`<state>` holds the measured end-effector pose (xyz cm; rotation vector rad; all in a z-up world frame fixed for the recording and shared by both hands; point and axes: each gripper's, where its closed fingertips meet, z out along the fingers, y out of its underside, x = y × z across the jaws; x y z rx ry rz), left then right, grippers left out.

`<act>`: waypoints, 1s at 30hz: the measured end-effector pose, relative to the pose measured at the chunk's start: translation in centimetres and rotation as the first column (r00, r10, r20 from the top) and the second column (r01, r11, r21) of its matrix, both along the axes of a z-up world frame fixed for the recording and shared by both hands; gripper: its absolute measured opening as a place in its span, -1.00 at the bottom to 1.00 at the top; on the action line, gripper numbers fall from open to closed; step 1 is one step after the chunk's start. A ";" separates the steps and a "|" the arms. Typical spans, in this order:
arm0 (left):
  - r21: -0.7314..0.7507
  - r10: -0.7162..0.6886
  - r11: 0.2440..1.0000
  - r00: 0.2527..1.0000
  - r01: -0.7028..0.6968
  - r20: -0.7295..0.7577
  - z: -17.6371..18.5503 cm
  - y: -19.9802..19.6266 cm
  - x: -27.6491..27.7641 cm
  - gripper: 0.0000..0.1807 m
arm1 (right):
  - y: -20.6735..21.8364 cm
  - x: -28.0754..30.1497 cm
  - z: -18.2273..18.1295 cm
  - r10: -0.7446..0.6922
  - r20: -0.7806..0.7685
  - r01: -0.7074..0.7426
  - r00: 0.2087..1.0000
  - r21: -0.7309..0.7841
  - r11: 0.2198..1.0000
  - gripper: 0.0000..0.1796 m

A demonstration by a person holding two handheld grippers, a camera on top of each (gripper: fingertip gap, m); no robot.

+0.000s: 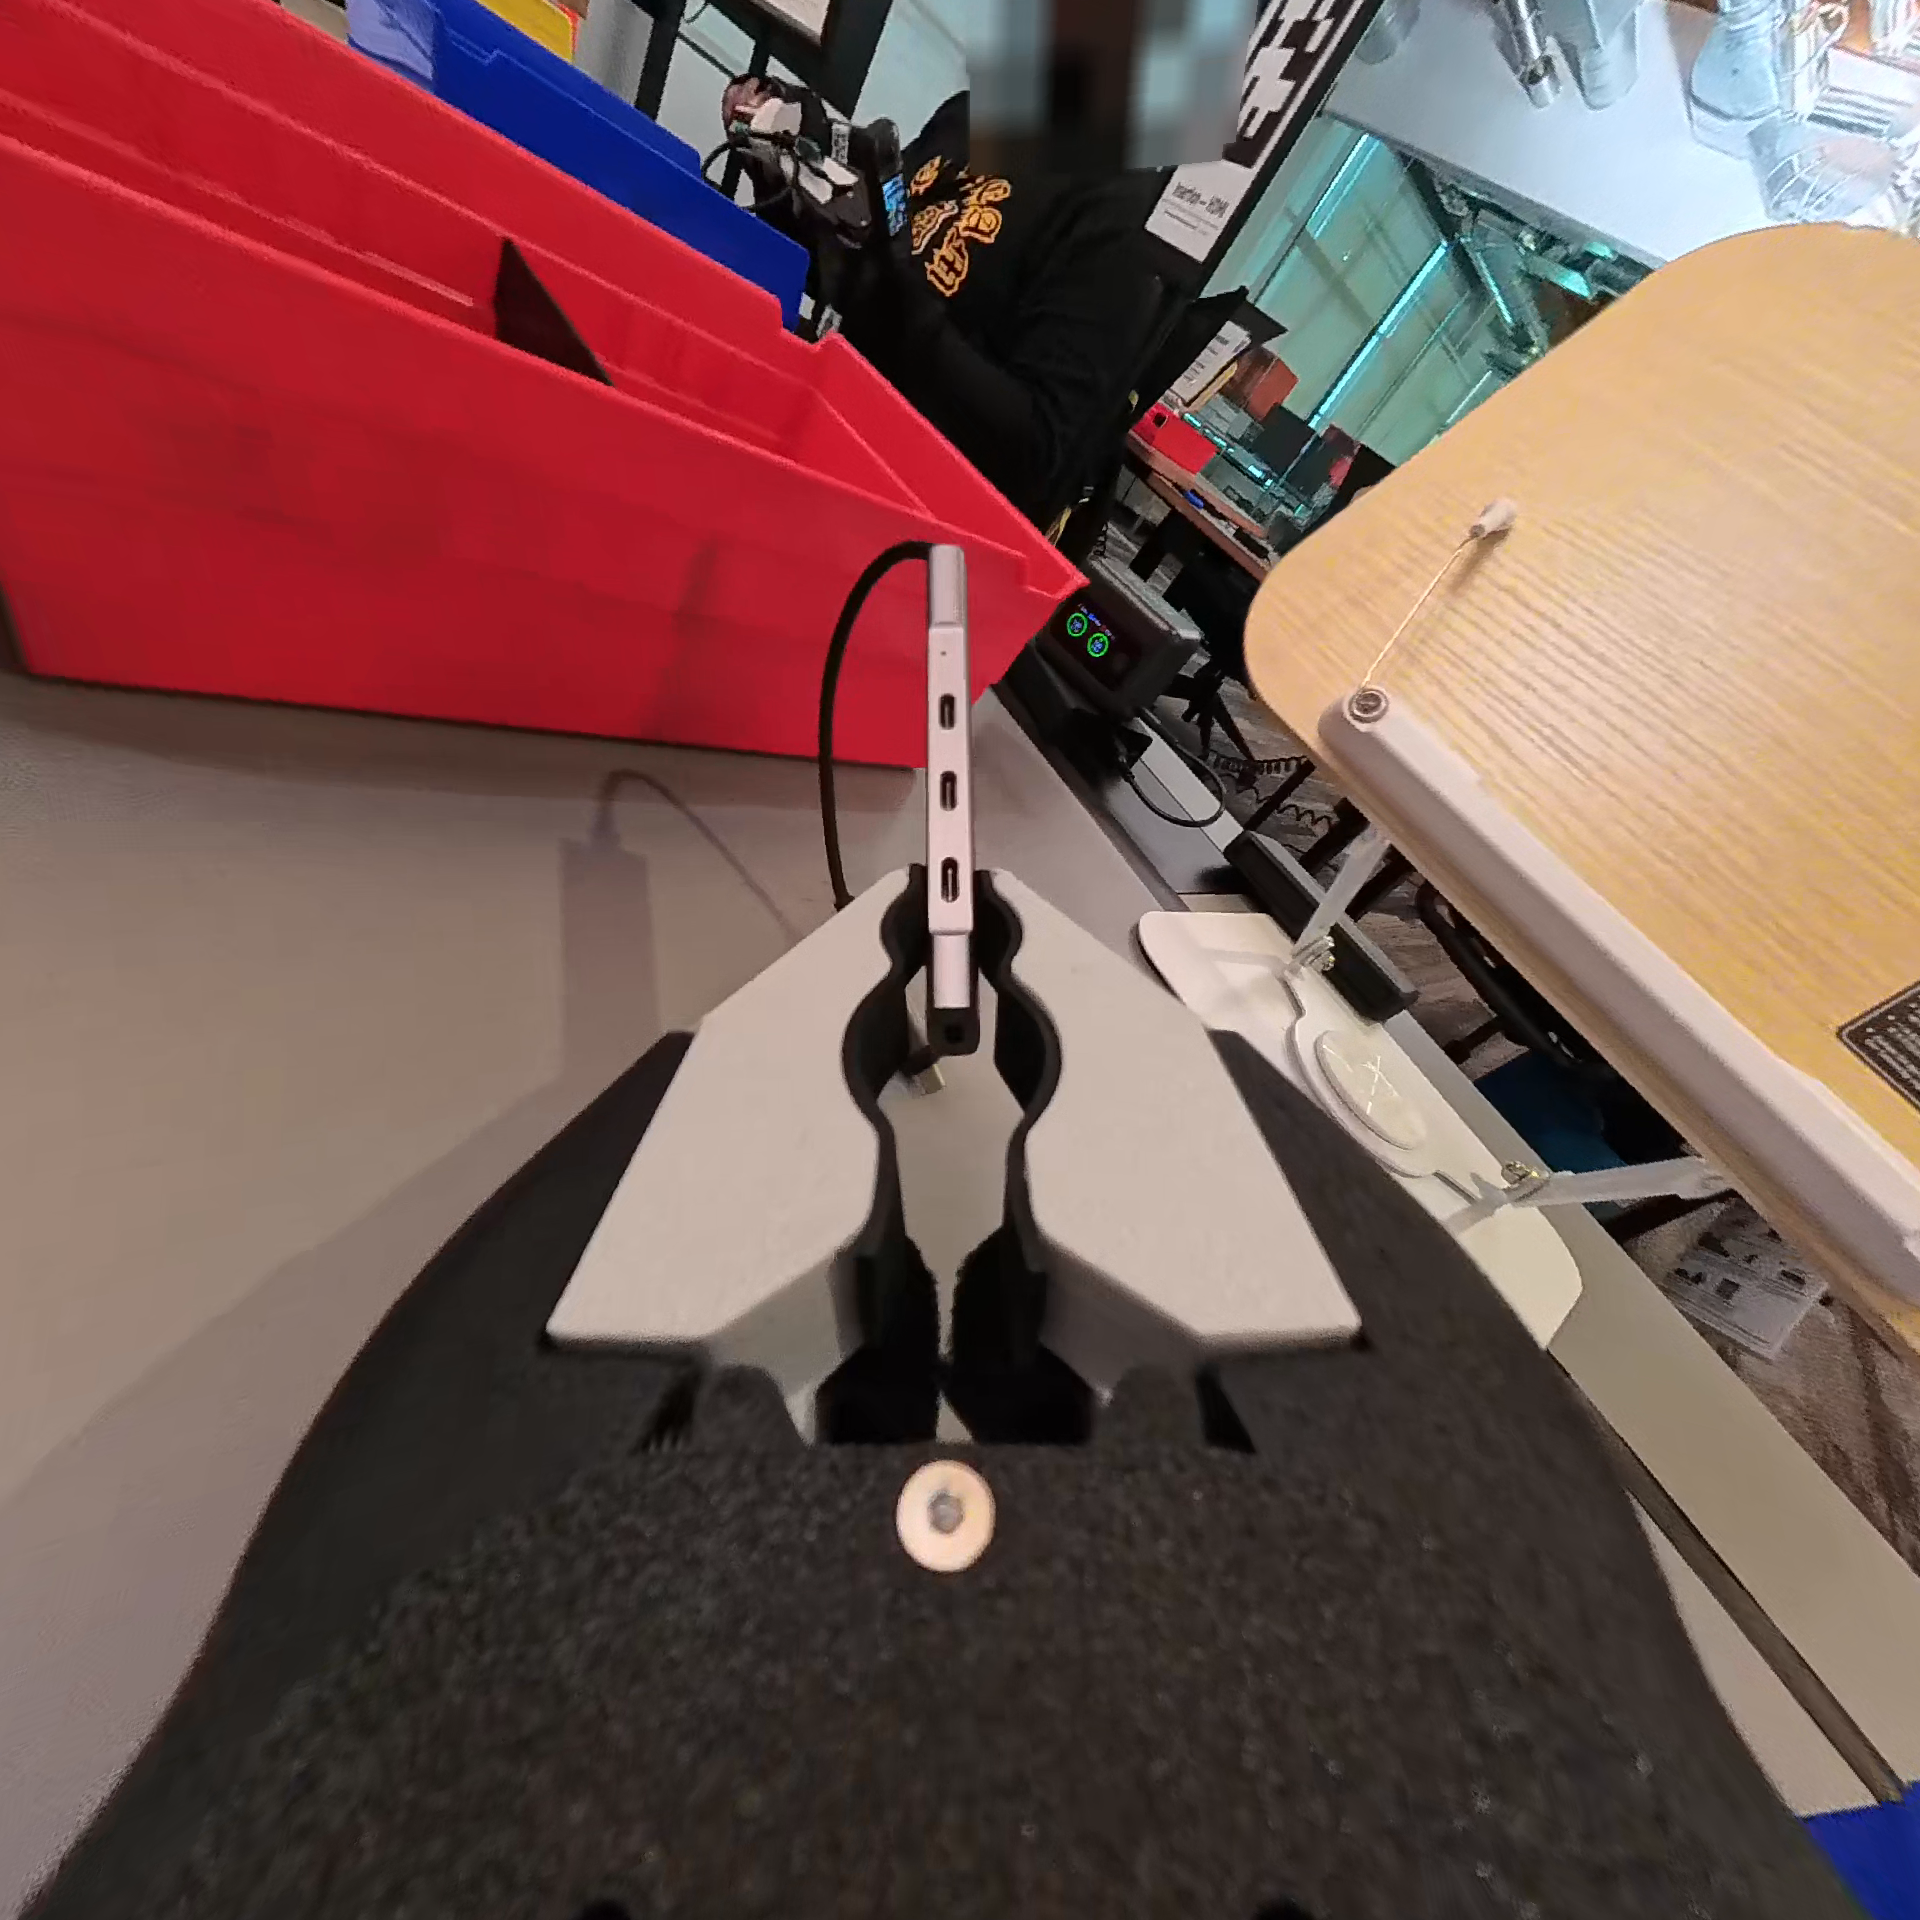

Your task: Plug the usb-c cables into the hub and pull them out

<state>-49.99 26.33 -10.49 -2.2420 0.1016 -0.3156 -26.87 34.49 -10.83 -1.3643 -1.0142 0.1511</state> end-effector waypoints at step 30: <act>-0.287 0.142 0.929 0.943 -0.232 -0.301 -4.2 8.2 -5.8 -0.96 | -0.3 -0.4 -0.5 0.062 -0.019 -0.063 0.998 -0.046 0.997 -0.91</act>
